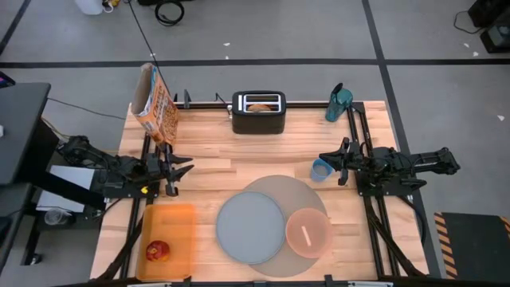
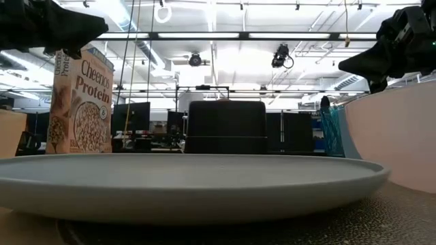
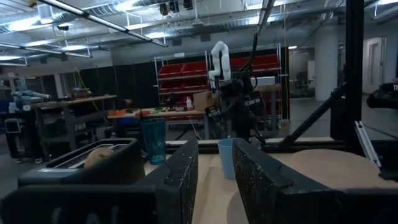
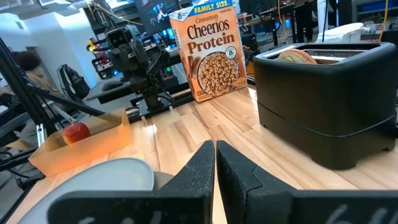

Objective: Arrange a breakfast setting
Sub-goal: Pour the cereal from the cereal box into the pink bowl

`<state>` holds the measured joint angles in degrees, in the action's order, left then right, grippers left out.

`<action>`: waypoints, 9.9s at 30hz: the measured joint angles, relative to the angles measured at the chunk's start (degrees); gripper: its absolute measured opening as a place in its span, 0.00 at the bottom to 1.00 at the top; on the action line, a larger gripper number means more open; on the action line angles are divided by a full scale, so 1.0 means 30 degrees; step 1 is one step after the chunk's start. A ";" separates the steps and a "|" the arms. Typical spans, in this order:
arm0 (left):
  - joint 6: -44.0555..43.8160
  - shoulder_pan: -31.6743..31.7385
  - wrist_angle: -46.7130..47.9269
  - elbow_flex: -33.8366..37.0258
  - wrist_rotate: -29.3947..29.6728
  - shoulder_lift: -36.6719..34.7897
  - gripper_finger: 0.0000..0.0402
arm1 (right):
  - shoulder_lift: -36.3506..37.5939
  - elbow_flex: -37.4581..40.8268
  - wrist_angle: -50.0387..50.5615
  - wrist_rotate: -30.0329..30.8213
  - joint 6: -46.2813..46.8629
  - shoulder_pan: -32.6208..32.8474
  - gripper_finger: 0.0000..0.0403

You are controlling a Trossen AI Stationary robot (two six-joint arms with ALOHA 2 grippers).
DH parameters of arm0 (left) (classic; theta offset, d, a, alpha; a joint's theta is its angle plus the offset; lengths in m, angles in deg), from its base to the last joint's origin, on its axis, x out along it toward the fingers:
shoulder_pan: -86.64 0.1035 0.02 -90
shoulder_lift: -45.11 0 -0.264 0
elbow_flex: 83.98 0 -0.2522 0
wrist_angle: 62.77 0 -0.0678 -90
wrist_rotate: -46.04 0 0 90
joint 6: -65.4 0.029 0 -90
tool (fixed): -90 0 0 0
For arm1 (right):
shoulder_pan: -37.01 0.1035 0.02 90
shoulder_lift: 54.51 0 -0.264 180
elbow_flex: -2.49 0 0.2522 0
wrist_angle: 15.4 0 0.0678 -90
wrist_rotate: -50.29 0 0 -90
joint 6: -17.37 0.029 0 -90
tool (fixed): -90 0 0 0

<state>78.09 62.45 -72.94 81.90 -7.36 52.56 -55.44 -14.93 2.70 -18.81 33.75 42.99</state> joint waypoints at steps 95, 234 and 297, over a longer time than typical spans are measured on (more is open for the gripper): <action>-2.3525 -0.4888 3.2821 -2.5156 0.5732 1.4696 0.27 | -0.0094 -0.0007 -1.5948 -0.1262 -0.5570 -0.0051 0.10; 0.6221 0.2241 0.2725 -1.2772 1.7805 0.4860 0.86 | -0.0096 0.0000 -1.2621 -0.0276 -0.8446 -0.0051 0.09; 0.0214 0.3299 1.1768 -1.2750 1.7805 0.2113 0.85 | -0.0116 0.0000 -1.1845 -0.0349 -0.7934 -0.0051 0.09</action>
<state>78.74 72.35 -37.63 43.65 46.06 58.89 -55.78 -14.93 -32.83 -19.85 9.95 42.84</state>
